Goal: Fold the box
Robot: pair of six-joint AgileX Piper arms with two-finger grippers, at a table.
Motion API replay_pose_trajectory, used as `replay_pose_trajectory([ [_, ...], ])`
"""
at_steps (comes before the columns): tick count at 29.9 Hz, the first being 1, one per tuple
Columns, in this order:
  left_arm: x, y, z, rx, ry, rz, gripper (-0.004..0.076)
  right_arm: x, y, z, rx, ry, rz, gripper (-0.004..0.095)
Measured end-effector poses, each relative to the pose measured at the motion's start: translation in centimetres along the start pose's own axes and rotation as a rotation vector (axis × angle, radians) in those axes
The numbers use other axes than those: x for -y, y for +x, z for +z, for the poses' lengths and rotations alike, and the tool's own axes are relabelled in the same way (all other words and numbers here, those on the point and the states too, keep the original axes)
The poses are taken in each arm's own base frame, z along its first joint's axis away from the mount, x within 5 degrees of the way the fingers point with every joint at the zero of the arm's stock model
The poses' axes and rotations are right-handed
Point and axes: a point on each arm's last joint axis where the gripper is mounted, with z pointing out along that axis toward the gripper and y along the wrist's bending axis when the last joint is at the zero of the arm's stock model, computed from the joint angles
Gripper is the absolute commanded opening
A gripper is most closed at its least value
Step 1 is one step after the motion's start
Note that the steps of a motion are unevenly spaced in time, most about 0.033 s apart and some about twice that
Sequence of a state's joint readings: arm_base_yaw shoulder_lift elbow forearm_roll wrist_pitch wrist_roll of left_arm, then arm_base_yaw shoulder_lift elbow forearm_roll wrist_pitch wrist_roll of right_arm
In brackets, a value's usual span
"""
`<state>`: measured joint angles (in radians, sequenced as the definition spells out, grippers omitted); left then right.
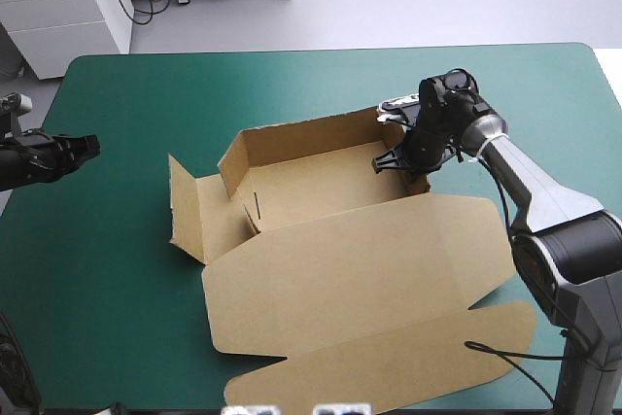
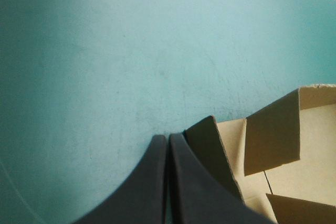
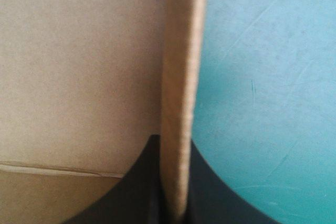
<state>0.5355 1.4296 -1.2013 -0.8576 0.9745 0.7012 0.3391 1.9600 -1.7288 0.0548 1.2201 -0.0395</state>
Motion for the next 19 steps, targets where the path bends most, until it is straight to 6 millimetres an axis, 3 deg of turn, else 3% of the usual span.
replay_pose_trajectory([
  [4, -0.2, 0.4, 0.3, -0.008, -0.004, -0.010, -0.0008, 0.0, 0.1, -1.0, 0.021, 0.009, -0.015, -0.0019],
  [8, -0.3, 0.5, 0.4, -0.010, -0.007, -0.013, -0.0008, 0.0, 0.8, -3.9, 0.079, 0.028, -0.050, -0.0019],
  [13, -0.3, 0.5, 0.4, -0.005, -0.011, -0.013, -0.0008, 0.0, 2.9, -10.4, 0.222, 0.084, -0.086, -0.0019],
  [19, -0.6, 0.3, 0.4, 0.024, -0.035, -0.014, -0.0008, 1.2, 7.7, -19.2, 0.432, 0.145, -0.070, -0.0019],
])
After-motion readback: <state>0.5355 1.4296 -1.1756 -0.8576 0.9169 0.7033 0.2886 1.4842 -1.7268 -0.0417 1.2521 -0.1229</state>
